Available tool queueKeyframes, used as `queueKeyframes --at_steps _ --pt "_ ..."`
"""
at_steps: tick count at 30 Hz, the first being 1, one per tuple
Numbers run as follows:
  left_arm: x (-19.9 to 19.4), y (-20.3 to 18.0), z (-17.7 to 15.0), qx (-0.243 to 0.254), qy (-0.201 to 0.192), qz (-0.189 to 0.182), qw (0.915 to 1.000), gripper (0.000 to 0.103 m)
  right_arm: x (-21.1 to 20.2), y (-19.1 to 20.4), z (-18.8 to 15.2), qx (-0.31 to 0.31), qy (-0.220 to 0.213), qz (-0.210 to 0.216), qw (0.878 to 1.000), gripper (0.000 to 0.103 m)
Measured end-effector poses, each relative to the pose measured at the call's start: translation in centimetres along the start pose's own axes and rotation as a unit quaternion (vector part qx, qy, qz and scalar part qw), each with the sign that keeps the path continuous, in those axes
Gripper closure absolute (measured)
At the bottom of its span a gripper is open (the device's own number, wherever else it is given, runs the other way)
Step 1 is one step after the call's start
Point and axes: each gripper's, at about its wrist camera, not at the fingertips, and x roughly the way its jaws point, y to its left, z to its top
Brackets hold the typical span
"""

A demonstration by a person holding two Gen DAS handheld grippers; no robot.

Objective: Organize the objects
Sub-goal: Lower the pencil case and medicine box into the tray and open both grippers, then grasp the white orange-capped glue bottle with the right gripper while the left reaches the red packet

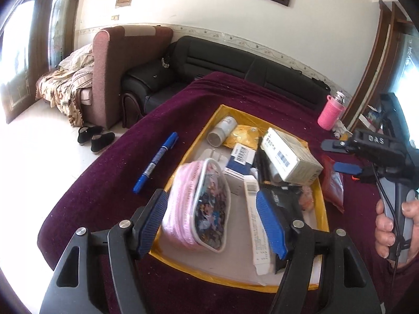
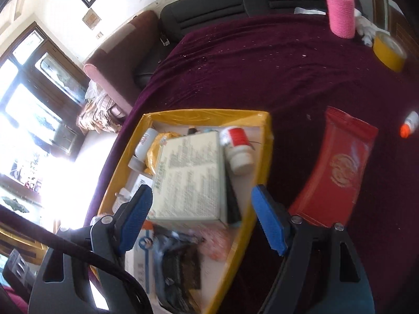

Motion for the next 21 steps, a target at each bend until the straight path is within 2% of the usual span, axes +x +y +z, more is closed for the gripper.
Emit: queueKeyframes --at_steps 2,4,5,7,9,12,15,21 --pt "-0.5 -1.1 0.3 0.006 0.003 -0.020 0.9998 0.038 -1.5 -2.0 -0.4 0.004 -0.014 -0.013 1.000 0.024" --pt "-1.4 -2.4 0.5 0.018 -0.011 -0.037 0.9991 0.038 -3.8 -5.4 -0.3 0.015 -0.035 -0.043 0.998 0.025" --pt "-1.8 -3.2 0.5 0.025 -0.018 -0.043 0.9986 0.034 -4.7 -7.4 -0.1 0.027 -0.043 -0.063 0.997 0.025" --pt "-2.3 -4.7 0.3 0.039 -0.026 -0.060 0.9971 0.034 -6.8 -12.7 0.2 0.081 -0.060 -0.103 0.990 0.025" --pt "-2.3 -6.4 -0.1 0.054 -0.023 -0.081 0.9951 0.034 -8.5 -18.3 0.4 0.143 -0.070 -0.127 0.979 0.025" --pt "-2.0 -8.6 -0.4 0.073 -0.013 -0.095 0.9927 0.034 -9.7 -24.5 0.5 0.212 -0.067 -0.148 0.964 0.025" --pt "-1.8 -10.5 -0.6 0.093 -0.006 -0.095 0.9910 0.034 -9.1 -27.1 1.2 0.239 -0.065 -0.154 0.957 0.025" --pt "-1.9 -14.0 -1.3 0.141 0.001 -0.084 0.9864 0.034 -5.6 -28.0 4.5 0.248 -0.055 -0.161 0.954 0.025"
